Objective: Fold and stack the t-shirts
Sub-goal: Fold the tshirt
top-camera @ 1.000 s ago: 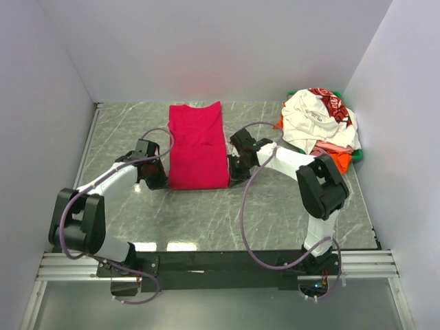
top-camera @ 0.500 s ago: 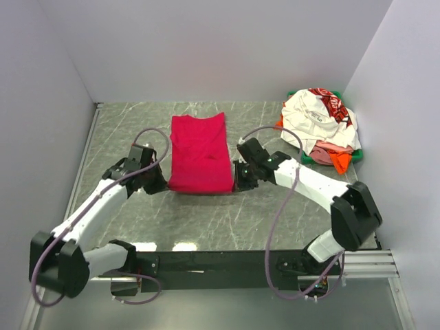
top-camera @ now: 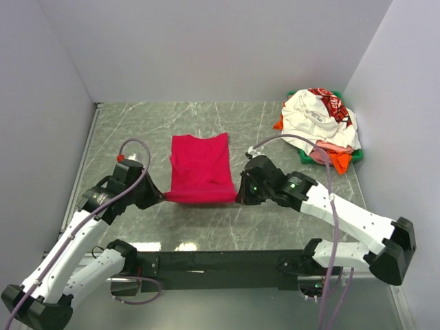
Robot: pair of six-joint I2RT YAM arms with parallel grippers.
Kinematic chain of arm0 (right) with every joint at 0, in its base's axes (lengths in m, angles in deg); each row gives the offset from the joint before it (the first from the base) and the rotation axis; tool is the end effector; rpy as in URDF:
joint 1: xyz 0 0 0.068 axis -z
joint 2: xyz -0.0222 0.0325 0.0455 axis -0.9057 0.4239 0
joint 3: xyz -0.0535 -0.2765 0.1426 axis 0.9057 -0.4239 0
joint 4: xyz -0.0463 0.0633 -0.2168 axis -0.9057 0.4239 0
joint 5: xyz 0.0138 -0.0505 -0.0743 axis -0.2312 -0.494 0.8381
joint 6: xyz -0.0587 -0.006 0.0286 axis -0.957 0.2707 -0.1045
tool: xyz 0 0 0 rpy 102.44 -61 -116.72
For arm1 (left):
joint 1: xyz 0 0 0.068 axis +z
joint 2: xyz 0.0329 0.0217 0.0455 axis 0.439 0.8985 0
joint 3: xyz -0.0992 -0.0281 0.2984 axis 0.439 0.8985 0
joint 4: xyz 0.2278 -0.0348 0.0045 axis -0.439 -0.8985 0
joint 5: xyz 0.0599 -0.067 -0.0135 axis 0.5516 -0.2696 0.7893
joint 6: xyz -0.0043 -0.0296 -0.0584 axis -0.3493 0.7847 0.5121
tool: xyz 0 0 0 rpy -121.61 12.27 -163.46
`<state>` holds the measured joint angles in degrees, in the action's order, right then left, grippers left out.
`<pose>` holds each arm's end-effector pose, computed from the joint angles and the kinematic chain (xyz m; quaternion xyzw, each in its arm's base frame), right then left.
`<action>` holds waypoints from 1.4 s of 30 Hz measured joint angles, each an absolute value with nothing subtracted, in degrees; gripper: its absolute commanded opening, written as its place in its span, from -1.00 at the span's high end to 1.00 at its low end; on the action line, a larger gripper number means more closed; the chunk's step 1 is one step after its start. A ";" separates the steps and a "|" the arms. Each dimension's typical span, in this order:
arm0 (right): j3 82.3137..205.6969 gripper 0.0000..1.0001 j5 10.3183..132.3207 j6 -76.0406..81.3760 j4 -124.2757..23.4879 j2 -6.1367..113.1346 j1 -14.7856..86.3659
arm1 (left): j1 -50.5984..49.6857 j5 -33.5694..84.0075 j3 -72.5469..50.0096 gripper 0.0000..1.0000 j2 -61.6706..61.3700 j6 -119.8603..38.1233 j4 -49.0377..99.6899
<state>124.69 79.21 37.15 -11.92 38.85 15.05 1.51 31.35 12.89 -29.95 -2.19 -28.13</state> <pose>0.1276 0.1511 0.3228 -0.0693 0.9346 0.2477 0.2455 0.0865 -0.0416 0.3078 -0.2021 0.9143 -0.2267 0.2679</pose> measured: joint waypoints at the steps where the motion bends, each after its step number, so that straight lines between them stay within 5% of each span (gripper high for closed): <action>1: 124.79 1.00 79.67 37.57 -11.53 37.85 14.79 | 1.47 31.33 12.21 0.99 -30.08 -1.79 -28.92; 16: 130.15 1.00 84.09 36.06 -9.60 44.29 18.09 | 1.31 31.48 8.02 0.99 -20.07 -0.70 -25.64; 42: 157.91 1.00 79.04 23.10 -8.47 70.28 31.36 | 9.75 31.98 -4.40 0.99 2.96 -3.98 -14.64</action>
